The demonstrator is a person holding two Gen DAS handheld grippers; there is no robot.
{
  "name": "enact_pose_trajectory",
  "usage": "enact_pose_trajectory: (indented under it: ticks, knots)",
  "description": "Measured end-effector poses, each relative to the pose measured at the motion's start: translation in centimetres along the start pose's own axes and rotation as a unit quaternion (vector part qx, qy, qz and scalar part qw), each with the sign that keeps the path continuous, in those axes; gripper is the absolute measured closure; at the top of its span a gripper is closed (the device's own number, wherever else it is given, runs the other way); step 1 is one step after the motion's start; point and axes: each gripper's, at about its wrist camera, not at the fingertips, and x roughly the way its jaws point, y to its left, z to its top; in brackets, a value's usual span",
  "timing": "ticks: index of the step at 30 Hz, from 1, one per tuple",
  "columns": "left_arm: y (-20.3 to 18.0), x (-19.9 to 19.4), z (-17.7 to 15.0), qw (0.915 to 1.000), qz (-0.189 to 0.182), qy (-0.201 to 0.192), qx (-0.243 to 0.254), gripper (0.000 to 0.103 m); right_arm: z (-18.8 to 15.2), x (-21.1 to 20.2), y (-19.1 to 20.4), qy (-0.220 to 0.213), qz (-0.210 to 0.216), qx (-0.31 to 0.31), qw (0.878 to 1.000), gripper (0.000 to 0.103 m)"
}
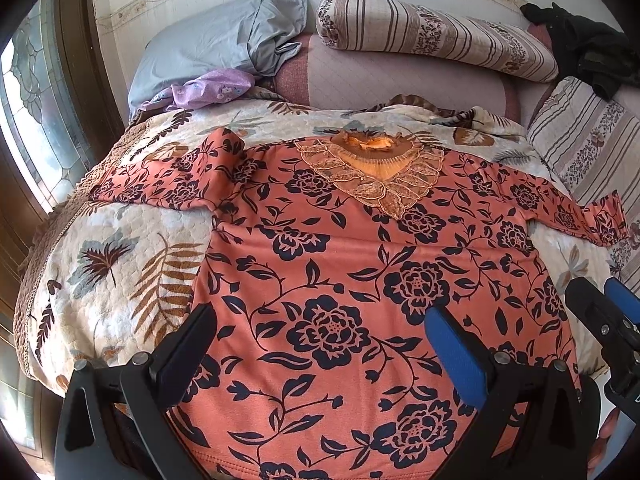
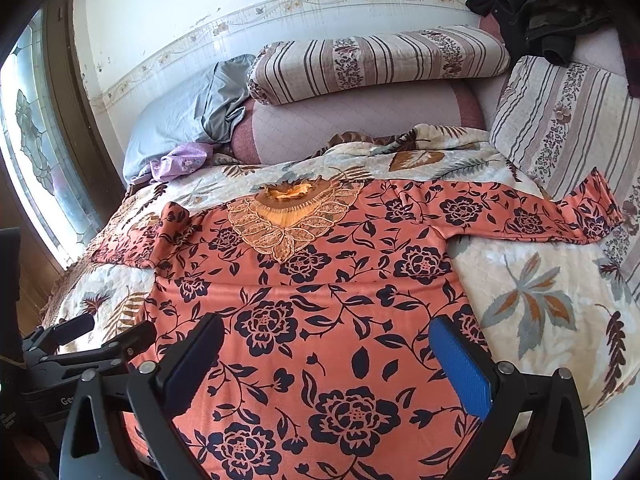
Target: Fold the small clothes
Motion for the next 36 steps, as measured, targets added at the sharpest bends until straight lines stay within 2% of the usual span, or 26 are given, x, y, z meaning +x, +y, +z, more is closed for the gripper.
enact_pose_trajectory:
  ticks: [8,12,17,19,25,28,31,36]
  knots:
    - [-0.1,0.6,0.1,1.0,0.001,0.006,0.0,0.0,0.0,0.5,-0.4,0.005,0.003,0.004,1.0,0.0]
    - [0.4,1.1,0.0,0.9999,0.005,0.012,0.0,0.0,-0.1,1.0,-1.9,0.01,0.015,0.021,1.0,0.0]
    - [2.4,3.2,-0.3,0.9986,0.019,0.04,-0.027,0.0,0.5,1.9,-8.1,0.021,-0.001,0.1,0.995,0.0]
    - [2.9,4.0,-0.3,0.9977,0.027,0.052,-0.033,0.0,0.7,2.0,-11.3,0.023,-0.022,0.14,0.99,0.0]
    - [3.5,5.5,0.2,0.9954,0.05,0.071,-0.041,0.0,1.6,3.1,-21.3,0.008,-0.057,0.188,0.98,0.0]
    - [3.8,6.2,0.5,0.9941,0.057,0.079,-0.048,0.0,2.9,5.0,-27.5,0.021,-0.061,0.243,0.968,0.0]
    - [3.9,7.2,0.7,0.993,0.064,0.087,-0.048,0.0,3.7,6.4,-33.0,0.015,-0.027,0.321,0.947,0.0]
    - [3.7,8.8,1.2,0.9914,0.071,0.1,-0.045,0.0,3.5,9.2,-38.4,0.01,-0.012,0.403,0.915,0.0]
